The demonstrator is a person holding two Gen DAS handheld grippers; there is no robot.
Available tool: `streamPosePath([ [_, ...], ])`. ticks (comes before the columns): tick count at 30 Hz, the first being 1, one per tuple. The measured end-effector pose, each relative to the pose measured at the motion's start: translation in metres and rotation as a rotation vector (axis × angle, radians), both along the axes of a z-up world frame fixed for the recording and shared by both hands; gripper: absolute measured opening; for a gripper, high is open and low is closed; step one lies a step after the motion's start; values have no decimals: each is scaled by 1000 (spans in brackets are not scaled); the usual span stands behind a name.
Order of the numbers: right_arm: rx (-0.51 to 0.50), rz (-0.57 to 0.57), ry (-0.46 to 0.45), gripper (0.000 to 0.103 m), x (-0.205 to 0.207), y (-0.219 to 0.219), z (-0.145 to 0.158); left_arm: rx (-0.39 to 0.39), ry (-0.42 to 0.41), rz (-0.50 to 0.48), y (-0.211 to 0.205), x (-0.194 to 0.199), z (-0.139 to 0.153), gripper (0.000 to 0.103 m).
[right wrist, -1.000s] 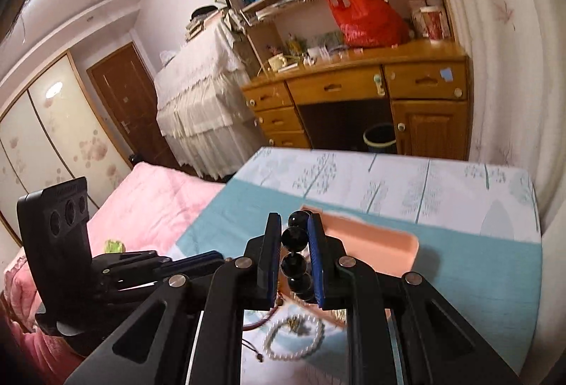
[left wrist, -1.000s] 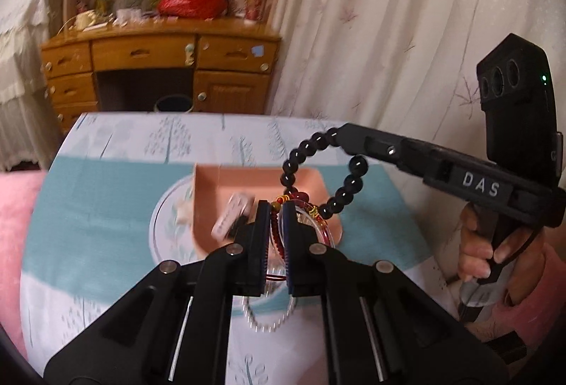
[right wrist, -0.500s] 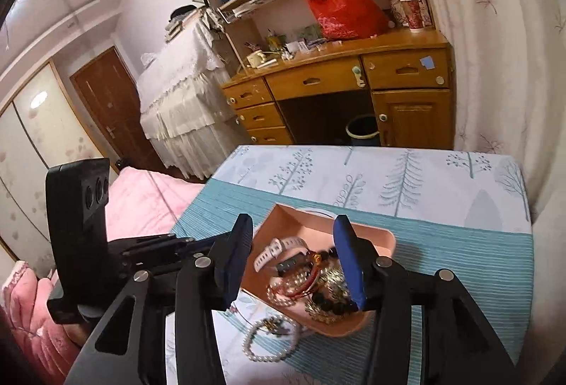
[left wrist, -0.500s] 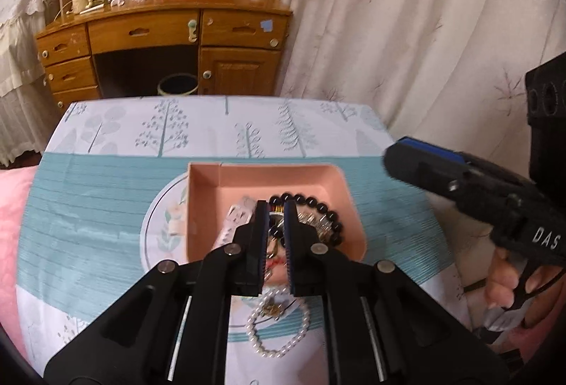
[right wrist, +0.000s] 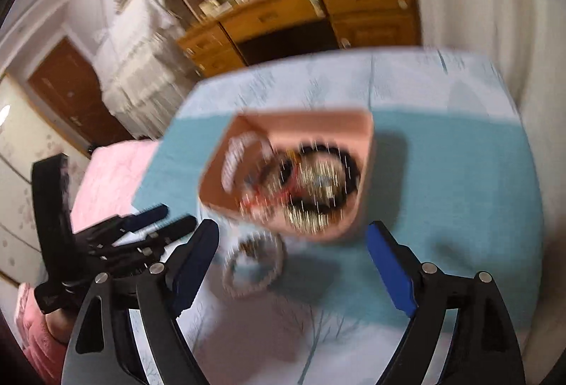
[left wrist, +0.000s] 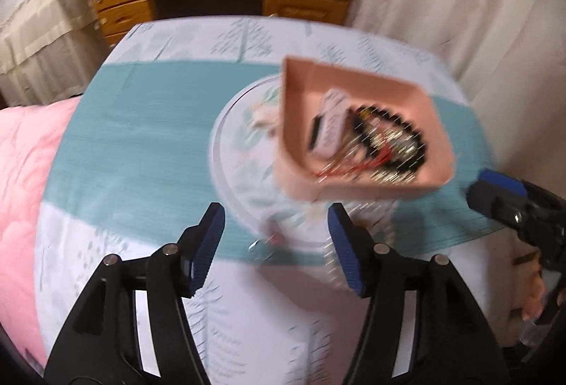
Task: Organize jewelry
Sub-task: 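Carry both bracelets over the pink tray while both tools open to drop them, then grasp the pearl bracelet's gold charm with the right tool while the left tool reaches the silver ring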
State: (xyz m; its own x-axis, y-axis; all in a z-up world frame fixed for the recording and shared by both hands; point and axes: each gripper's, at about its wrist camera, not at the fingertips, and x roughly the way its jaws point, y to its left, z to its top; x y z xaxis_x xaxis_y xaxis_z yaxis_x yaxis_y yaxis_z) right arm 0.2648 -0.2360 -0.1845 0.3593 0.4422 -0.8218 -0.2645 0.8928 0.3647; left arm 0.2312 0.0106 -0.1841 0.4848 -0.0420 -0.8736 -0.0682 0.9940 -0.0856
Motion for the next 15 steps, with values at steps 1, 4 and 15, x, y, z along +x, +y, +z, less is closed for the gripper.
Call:
streamPosePath([
  [1, -5, -9, 23, 87, -4, 2, -7, 9, 8, 6, 2, -3, -3, 62],
  [4, -11, -52, 101, 87, -24, 10, -32, 27, 32, 18, 10, -14, -17, 62],
  [15, -133, 5, -119, 80, -75, 67, -71, 31, -12, -176, 10, -30, -46, 62],
])
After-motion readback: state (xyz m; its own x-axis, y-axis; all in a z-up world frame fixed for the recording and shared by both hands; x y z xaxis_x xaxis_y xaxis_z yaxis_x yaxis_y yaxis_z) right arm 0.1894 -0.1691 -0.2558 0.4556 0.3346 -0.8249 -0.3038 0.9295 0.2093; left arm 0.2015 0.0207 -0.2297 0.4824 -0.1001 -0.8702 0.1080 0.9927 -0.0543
